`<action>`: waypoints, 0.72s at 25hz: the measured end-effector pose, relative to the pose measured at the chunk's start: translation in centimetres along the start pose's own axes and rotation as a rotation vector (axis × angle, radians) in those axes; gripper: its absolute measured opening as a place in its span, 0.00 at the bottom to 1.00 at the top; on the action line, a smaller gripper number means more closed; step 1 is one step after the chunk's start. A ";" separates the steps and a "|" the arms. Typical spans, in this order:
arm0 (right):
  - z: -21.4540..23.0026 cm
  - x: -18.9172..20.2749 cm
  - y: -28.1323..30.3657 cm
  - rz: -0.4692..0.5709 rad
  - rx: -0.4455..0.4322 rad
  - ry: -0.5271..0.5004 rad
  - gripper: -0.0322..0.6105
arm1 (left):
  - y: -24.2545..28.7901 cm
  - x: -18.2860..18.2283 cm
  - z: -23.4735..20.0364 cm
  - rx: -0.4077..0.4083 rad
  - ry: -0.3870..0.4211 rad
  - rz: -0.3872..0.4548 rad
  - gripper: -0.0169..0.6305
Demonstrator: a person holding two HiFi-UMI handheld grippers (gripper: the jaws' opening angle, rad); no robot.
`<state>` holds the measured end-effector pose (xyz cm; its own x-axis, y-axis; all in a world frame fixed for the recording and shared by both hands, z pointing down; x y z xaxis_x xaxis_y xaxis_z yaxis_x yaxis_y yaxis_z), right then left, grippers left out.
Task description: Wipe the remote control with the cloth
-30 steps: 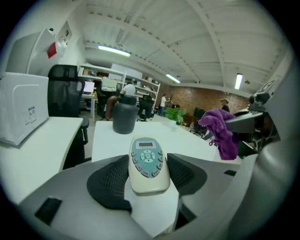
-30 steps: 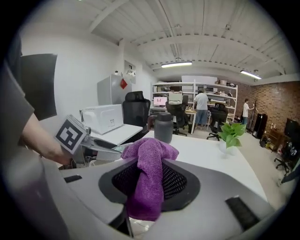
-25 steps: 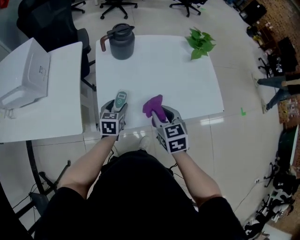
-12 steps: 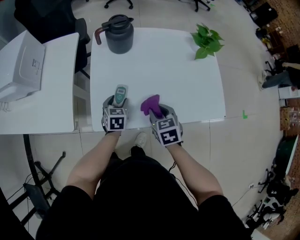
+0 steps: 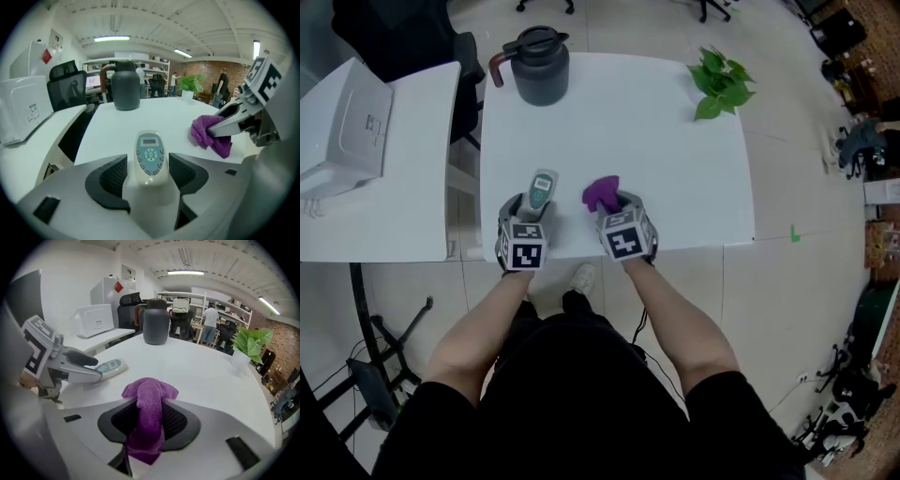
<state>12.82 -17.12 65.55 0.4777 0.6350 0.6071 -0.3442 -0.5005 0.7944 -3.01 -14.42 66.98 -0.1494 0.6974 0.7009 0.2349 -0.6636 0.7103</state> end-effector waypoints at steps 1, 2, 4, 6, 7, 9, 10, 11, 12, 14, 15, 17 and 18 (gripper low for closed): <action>0.2 0.1 0.5 -0.011 0.006 0.001 0.30 | -0.6 -0.3 0.1 0.007 0.011 0.007 0.44; 0.4 0.2 0.8 -0.021 0.011 0.002 0.32 | -1.2 -0.7 0.2 0.015 0.024 0.017 0.44; 0.4 0.3 1.2 -0.030 0.019 0.001 0.33 | -2.4 -1.3 0.2 0.029 0.042 0.037 0.44; 0.4 0.1 1.0 -0.018 0.027 0.008 0.35 | -3.6 -1.6 0.1 0.041 0.050 0.056 0.44; 0.4 -0.1 0.5 -0.005 0.034 0.017 0.36 | -4.2 -1.8 -0.1 0.047 0.052 0.066 0.44; 0.4 -0.6 -1.1 0.035 0.048 0.048 0.36 | -5.6 -2.5 -0.5 0.062 0.053 0.093 0.44; 0.4 -0.9 -2.2 0.060 0.052 0.065 0.36 | -6.4 -2.9 -0.7 0.074 0.051 0.109 0.44; 0.1 -1.0 -3.5 0.083 0.054 0.078 0.36 | -7.3 -3.3 -0.8 0.090 0.045 0.126 0.44; -0.4 -1.2 -4.8 0.105 0.054 0.082 0.36 | -8.3 -3.7 -0.9 0.109 0.038 0.143 0.44; -2.2 -1.6 -7.6 0.149 0.045 0.079 0.36 | -10.3 -4.3 -1.2 0.147 0.034 0.176 0.44; -3.3 -2.0 -8.9 0.175 0.038 0.079 0.35 | -11.3 -4.4 -1.4 0.165 0.044 0.193 0.42; -5.6 -3.1 -11.4 0.233 0.032 0.086 0.33 | -13.1 -5.0 -1.4 0.204 0.080 0.235 0.36; -6.6 -3.8 -12.5 0.262 0.034 0.092 0.31 | -14.0 -5.4 -1.3 0.230 0.099 0.256 0.32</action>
<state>9.99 -9.41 53.47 0.3002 0.5316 0.7920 -0.4177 -0.6732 0.6102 -6.69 -9.24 53.36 -0.1476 0.4792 0.8652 0.4855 -0.7270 0.4855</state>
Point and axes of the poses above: the fingertips, and each gripper's own axes: y forward along the fingers, z to its right, x out of its underside, the point moved 1 cm from there along -y, backward along the fingers
